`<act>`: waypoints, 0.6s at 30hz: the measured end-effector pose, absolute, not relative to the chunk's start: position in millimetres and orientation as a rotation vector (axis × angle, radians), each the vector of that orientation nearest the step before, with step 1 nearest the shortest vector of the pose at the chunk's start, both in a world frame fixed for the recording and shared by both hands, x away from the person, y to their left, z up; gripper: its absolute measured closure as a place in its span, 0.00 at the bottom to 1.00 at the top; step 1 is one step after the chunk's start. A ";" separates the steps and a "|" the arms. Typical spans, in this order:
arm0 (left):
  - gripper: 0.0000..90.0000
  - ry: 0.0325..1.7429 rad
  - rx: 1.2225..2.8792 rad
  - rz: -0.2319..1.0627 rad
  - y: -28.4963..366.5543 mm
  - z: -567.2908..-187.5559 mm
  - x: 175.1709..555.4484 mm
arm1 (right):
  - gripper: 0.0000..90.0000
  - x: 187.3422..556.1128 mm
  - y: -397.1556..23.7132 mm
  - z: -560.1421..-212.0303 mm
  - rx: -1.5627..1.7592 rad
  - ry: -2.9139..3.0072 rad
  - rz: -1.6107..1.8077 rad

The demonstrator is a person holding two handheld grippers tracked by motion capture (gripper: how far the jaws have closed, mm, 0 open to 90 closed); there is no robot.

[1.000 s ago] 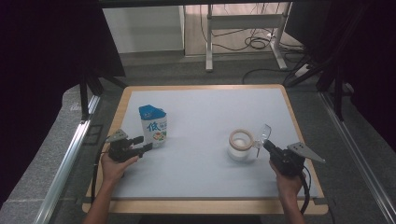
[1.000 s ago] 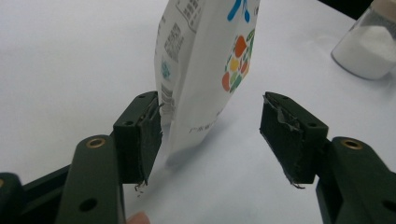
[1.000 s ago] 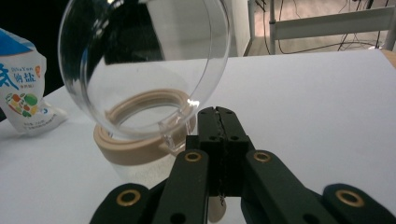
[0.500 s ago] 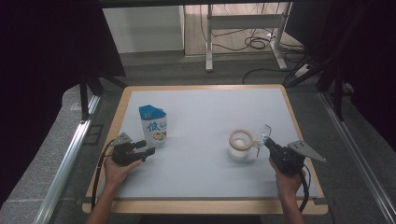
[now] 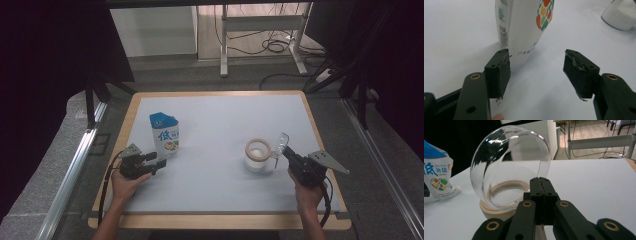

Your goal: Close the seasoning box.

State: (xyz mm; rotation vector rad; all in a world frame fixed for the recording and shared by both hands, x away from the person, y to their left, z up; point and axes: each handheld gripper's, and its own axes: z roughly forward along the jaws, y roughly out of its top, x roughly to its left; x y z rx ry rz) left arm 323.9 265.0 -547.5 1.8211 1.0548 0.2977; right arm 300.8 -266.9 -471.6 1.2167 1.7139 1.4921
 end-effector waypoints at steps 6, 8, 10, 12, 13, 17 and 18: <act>0.42 1.055 1.819 0.291 264.8 -547.7 323.3 | 1.00 300.4 -263.0 -471.5 1.207 1.723 1.490; 0.42 1.054 1.820 0.289 264.3 -547.5 322.8 | 1.00 300.3 -260.9 -471.6 1.204 1.727 1.493; 0.42 1.050 1.826 0.291 264.1 -547.6 322.9 | 1.00 300.4 -258.9 -471.5 1.197 1.734 1.493; 0.42 1.048 1.830 0.287 263.7 -548.1 323.0 | 1.00 300.5 -256.5 -471.3 1.191 1.738 1.492; 0.42 1.049 1.832 0.287 263.6 -548.3 323.1 | 1.00 300.9 -255.3 -471.4 1.187 1.742 1.492; 0.42 1.049 1.837 0.283 262.7 -549.4 323.3 | 1.00 303.0 -246.9 -471.1 1.172 1.769 1.498; 0.42 1.053 1.837 0.282 262.2 -549.7 323.4 | 1.00 303.4 -244.2 -471.0 1.170 1.780 1.504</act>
